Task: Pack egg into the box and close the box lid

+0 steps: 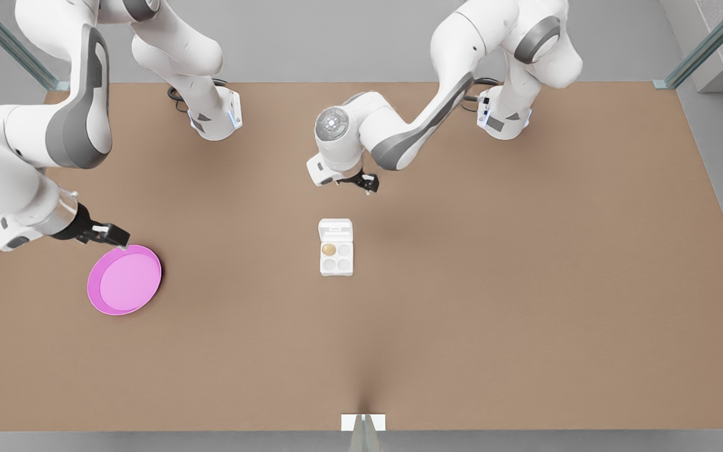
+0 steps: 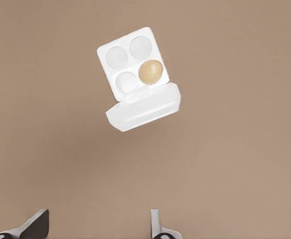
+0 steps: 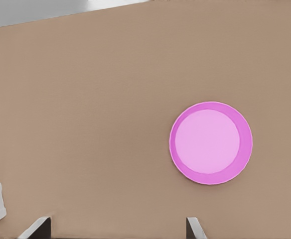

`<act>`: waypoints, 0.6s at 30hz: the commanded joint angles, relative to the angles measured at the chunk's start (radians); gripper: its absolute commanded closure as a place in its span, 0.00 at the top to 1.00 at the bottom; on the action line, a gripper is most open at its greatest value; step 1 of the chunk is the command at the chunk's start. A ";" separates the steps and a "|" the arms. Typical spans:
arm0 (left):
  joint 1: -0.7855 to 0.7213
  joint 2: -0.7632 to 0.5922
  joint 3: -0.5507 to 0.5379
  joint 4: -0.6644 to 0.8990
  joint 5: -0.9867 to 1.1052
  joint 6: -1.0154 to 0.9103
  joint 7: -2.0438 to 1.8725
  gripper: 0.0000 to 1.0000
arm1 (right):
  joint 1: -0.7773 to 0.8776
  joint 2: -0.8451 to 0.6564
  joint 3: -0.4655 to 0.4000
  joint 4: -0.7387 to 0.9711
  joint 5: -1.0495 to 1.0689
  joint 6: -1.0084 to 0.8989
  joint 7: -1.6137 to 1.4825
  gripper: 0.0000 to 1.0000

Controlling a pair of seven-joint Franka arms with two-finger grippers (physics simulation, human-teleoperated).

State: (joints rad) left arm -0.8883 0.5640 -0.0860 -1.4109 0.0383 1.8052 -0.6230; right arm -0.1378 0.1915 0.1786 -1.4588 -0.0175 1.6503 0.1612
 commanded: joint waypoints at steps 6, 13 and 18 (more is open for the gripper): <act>0.002 0.131 0.005 -0.007 0.074 0.270 -0.544 1.00 | 0.015 0.037 0.039 0.000 0.011 0.123 -0.219 1.00; 0.043 0.182 0.006 -0.002 0.120 0.332 -0.531 1.00 | 0.015 0.057 0.039 -0.003 0.011 0.125 -0.218 1.00; 0.089 0.172 0.005 0.026 0.117 0.321 -0.495 1.00 | 0.012 0.051 0.039 -0.003 0.011 0.117 -0.219 1.00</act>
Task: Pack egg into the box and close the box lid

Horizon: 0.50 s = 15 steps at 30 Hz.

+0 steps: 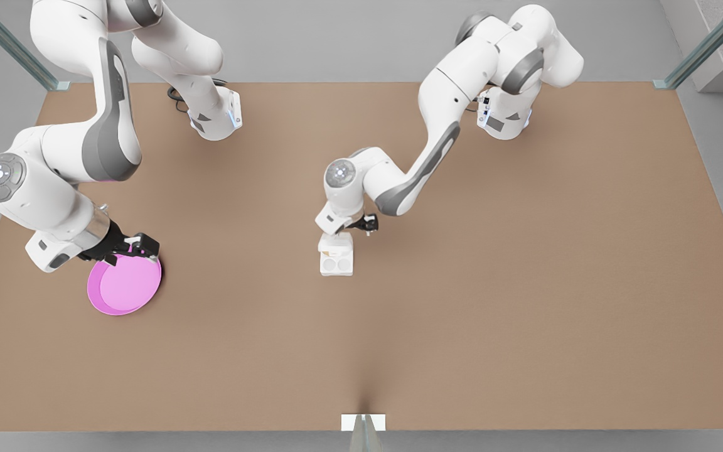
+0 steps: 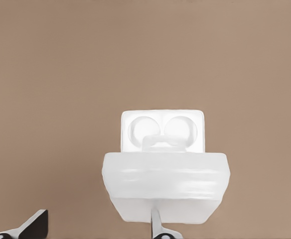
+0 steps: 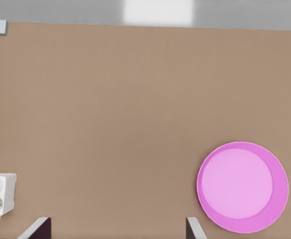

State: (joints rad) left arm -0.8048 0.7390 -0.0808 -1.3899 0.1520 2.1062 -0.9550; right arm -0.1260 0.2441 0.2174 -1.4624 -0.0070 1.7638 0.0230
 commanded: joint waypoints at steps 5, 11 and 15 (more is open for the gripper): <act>0.016 0.008 0.001 0.005 0.004 0.029 -0.159 1.00 | -0.003 0.001 0.000 0.000 0.001 0.002 -0.083 1.00; 0.383 -0.250 -0.005 0.005 0.001 -0.248 0.473 1.00 | 0.002 -0.003 0.000 0.000 0.001 -0.003 -0.083 1.00; 0.651 -0.807 -0.014 -0.320 -0.127 -0.480 0.921 1.00 | -0.011 -0.028 -0.004 0.004 -0.022 -0.036 -0.055 1.00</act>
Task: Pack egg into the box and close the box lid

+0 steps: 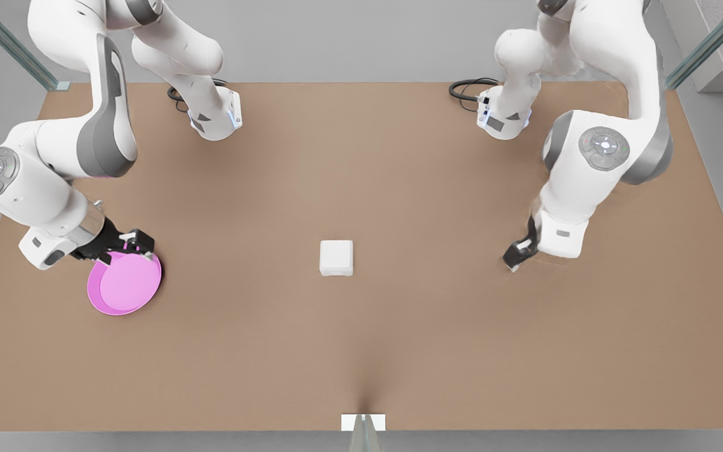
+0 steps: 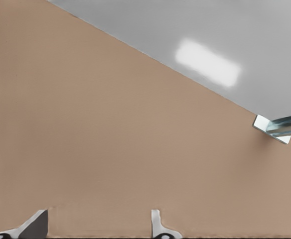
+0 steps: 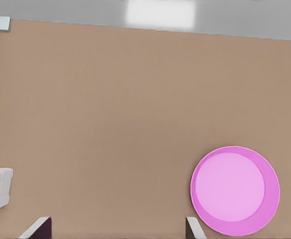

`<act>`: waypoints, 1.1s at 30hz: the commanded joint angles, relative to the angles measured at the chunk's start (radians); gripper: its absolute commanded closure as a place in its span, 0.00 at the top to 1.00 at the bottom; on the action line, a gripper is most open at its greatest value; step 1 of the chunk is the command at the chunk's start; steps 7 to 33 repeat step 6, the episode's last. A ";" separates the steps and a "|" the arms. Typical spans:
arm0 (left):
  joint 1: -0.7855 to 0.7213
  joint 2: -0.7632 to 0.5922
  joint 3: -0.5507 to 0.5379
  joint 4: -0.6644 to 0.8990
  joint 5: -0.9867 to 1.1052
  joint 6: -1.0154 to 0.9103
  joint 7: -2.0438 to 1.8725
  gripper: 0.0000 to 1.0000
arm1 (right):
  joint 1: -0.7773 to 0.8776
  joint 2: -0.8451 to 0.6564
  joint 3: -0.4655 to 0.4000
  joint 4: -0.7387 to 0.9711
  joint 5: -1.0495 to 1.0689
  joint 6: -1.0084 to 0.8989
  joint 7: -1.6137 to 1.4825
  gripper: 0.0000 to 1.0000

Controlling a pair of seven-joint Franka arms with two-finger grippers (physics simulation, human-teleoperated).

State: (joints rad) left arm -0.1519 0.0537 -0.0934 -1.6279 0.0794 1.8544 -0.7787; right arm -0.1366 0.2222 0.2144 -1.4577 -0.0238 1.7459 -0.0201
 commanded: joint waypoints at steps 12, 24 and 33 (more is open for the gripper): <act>0.057 -0.166 -0.002 -0.135 -0.056 -0.265 0.730 1.00 | -0.147 0.037 -0.010 0.074 -0.054 -0.078 0.022 1.00; 0.057 -0.166 -0.002 -0.135 -0.056 -0.265 0.730 1.00 | -0.147 0.037 -0.010 0.074 -0.054 -0.078 0.022 1.00; 0.057 -0.166 -0.002 -0.135 -0.056 -0.265 0.730 1.00 | -0.147 0.037 -0.010 0.074 -0.054 -0.078 0.022 1.00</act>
